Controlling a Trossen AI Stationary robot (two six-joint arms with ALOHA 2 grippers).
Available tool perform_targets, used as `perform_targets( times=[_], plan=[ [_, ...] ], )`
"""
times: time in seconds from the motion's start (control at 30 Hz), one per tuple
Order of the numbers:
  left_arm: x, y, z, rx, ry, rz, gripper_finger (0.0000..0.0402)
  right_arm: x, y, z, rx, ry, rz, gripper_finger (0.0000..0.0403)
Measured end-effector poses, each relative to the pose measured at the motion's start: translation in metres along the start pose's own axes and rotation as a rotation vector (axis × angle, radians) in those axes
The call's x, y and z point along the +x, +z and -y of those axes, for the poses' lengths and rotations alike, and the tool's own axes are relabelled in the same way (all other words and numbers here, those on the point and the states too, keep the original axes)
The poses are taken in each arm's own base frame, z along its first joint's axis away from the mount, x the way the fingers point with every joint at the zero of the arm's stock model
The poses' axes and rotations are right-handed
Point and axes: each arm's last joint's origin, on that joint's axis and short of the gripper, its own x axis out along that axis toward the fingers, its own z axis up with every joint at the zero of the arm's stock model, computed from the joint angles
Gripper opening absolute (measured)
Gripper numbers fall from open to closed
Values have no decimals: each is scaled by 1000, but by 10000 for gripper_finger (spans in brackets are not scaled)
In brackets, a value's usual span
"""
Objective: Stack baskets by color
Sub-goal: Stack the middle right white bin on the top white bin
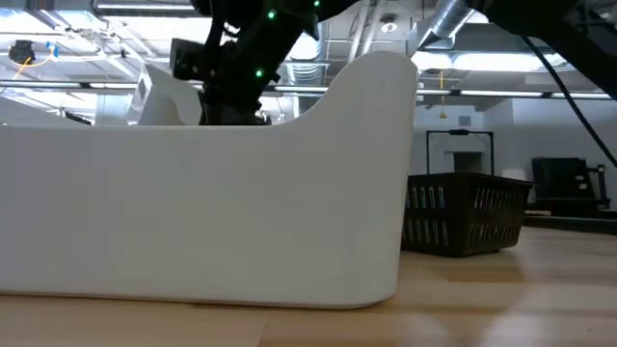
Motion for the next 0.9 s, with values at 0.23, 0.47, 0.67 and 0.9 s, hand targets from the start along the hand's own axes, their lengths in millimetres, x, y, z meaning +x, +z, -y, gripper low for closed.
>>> perform_targets(
  times=[0.23, 0.47, 0.67, 0.9],
  plan=[
    [0, -1, -1, 7, 7, -9, 224, 7, -11, 4, 11, 42, -10, 1],
    [0, -1, -1, 5, 6, -8, 224, 9, -17, 4, 11, 124, 27, 1],
    [0, -1, -1, 2, 6, -7, 224, 9, -21, 4, 7, 149, 16, 2],
    [0, -1, -1, -14, 7, -6, 224, 11, -26, 6, 14, 155, 1, 13]
  ],
)
